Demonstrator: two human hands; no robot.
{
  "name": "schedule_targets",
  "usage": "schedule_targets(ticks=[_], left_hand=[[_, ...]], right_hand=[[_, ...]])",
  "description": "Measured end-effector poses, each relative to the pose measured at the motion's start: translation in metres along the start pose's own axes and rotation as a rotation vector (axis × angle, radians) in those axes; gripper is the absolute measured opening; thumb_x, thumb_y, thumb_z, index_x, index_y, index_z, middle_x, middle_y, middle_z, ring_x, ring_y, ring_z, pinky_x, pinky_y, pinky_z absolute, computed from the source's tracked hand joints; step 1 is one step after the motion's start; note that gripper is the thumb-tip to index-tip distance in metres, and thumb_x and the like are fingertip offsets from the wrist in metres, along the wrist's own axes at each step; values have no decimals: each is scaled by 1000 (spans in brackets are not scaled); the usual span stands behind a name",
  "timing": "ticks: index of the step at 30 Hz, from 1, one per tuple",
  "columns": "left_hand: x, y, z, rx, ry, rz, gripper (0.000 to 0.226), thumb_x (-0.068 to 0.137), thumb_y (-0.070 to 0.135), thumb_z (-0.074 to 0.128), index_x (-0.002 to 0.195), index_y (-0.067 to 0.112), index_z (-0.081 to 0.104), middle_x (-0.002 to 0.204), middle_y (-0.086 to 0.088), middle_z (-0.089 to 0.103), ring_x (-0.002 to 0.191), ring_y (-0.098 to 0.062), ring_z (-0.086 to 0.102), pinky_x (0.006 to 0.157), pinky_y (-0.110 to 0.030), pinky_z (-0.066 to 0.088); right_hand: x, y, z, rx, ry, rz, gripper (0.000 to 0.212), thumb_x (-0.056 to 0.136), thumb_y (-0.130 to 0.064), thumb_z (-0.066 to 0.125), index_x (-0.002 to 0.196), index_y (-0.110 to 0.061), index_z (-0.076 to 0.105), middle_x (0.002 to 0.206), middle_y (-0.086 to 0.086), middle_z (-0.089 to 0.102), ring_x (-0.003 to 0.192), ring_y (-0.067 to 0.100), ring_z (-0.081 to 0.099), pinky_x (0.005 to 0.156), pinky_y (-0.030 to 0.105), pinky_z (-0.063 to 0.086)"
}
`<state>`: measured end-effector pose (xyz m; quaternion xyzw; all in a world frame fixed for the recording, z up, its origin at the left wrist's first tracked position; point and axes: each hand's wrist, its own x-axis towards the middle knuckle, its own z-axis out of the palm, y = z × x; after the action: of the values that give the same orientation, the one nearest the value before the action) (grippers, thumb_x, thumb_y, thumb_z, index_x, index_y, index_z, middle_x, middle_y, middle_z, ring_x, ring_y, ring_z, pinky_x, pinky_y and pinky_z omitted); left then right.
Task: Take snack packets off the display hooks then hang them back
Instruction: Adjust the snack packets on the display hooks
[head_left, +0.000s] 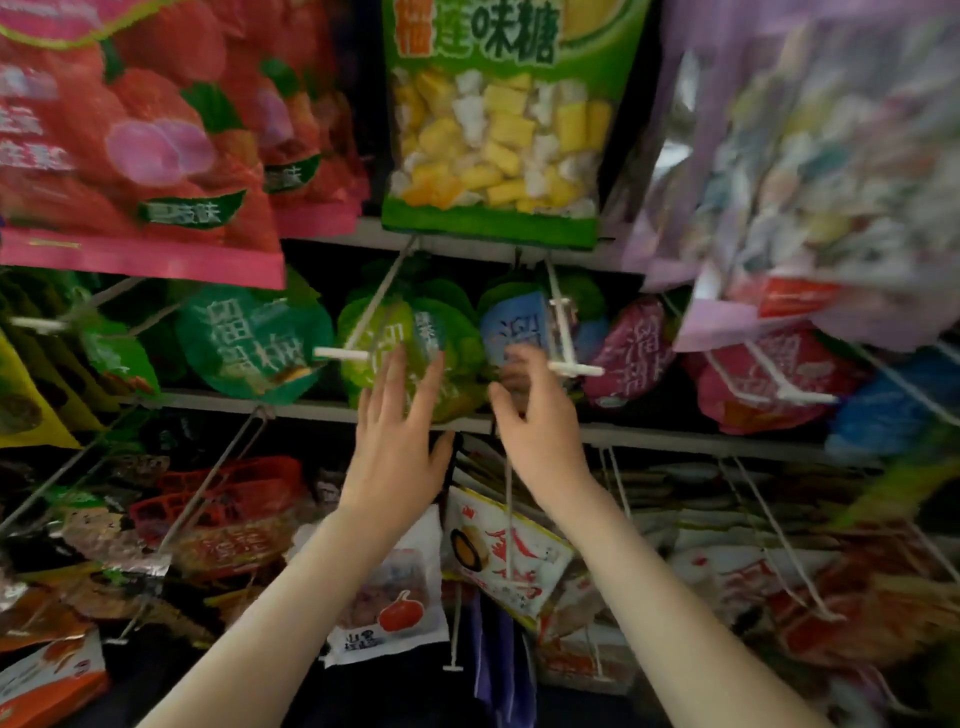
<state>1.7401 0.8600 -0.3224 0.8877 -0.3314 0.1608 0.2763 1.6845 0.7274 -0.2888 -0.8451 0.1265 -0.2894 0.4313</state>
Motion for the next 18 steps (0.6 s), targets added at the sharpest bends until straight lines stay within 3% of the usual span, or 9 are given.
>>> schedule_targets(ticks=[4, 8, 11, 14, 16, 18], left_hand=[[-12, 48, 26, -18, 116, 75, 75, 83, 15, 67, 146, 14, 26, 154, -21, 11, 140, -38, 14, 109, -56, 25], [-15, 111, 62, -86, 129, 183, 65, 84, 16, 63, 141, 10, 34, 148, -18, 23, 134, -35, 24, 103, -51, 34], [-8, 155, 89, -128, 76, 247, 61, 86, 17, 62, 140, 14, 34, 144, -18, 33, 130, -33, 33, 103, -47, 36], [4, 198, 111, -149, -2, 287, 66, 89, 22, 59, 147, 20, 25, 148, -14, 29, 134, -30, 28, 108, -41, 30], [17, 220, 125, -185, -48, 244, 71, 90, 24, 58, 149, 20, 18, 153, -12, 20, 138, -28, 20, 112, -36, 21], [34, 238, 137, -255, -60, 173, 76, 88, 23, 61, 149, 16, 15, 152, -16, 19, 138, -32, 21, 114, -43, 22]], right_hand=[[-24, 49, -75, -42, 93, 2, 18, 95, -8, 47, 104, -19, 58, 100, -6, 58, 94, 8, 56, 80, 15, 42], [-34, 94, -151, -33, 343, 153, 24, 92, -4, 50, 111, -18, 53, 98, -7, 55, 87, 4, 53, 73, 2, 36], [-27, 122, -198, 93, 476, 250, 34, 91, -2, 52, 121, -15, 43, 107, -6, 52, 105, 12, 53, 84, 17, 43], [-17, 143, -230, 224, 423, 290, 47, 89, -5, 58, 127, -22, 37, 108, -20, 47, 112, 5, 46, 90, 17, 39], [-7, 161, -242, 246, 337, 340, 74, 86, -12, 65, 143, -26, 21, 135, -11, 41, 126, 8, 38, 104, 29, 35], [5, 177, -248, 231, 262, 404, 93, 81, -19, 72, 148, -29, 8, 152, -6, 24, 138, 16, 28, 112, 42, 29]])
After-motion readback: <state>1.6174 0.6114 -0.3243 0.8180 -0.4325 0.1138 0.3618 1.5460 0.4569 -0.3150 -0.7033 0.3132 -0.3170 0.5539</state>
